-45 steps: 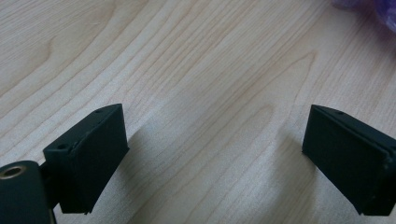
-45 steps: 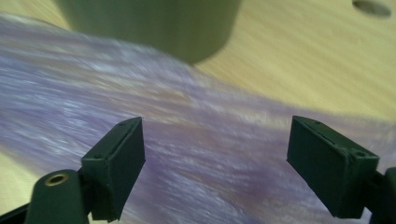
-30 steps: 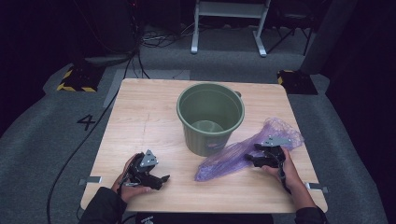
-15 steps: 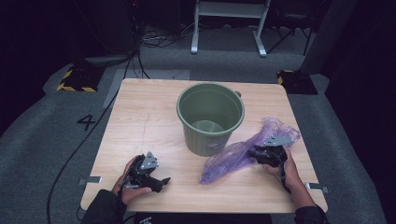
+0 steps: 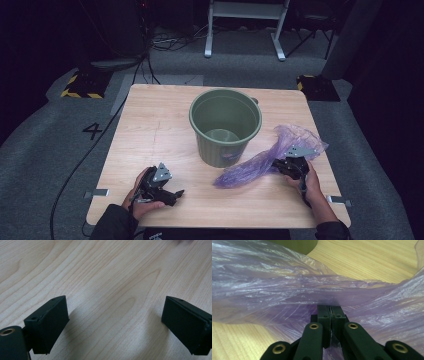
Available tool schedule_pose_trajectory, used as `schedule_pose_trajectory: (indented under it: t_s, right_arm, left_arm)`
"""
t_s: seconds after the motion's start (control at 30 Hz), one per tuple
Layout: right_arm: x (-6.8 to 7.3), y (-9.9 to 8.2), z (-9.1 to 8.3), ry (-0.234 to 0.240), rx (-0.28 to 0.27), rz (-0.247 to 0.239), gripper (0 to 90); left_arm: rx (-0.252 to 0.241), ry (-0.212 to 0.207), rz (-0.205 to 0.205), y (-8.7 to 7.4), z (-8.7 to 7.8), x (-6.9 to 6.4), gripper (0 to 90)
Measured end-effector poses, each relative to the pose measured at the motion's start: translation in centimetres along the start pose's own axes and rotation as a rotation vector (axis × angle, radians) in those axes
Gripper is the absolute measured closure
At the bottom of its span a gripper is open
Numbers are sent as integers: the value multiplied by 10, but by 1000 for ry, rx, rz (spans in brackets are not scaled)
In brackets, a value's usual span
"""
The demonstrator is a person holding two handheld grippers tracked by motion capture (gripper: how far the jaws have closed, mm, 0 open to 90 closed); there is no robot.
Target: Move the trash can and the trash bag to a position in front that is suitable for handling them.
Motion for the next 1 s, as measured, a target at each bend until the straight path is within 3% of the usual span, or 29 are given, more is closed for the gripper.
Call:
schedule_pose_trajectory:
  t_s: [0.5, 1.0]
  right_arm:
    - [-10, 10, -30, -48, -116, 22, 894]
    - [-15, 23, -50, -54, -215, 17, 895]
  left_arm:
    - [2, -21, 17, -1, -1, 2, 73]
    - [1, -18, 15, -1, -2, 2, 75]
Point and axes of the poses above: each handheld gripper's, and its own axes: z roughly forward along the jaws, y roughly out of its top, x roughly to its left, the point moved 3 cm from there along z, roughly forward along the jaws, and after that the axes turned 4 degrees about -x, right-handed, at the moved point
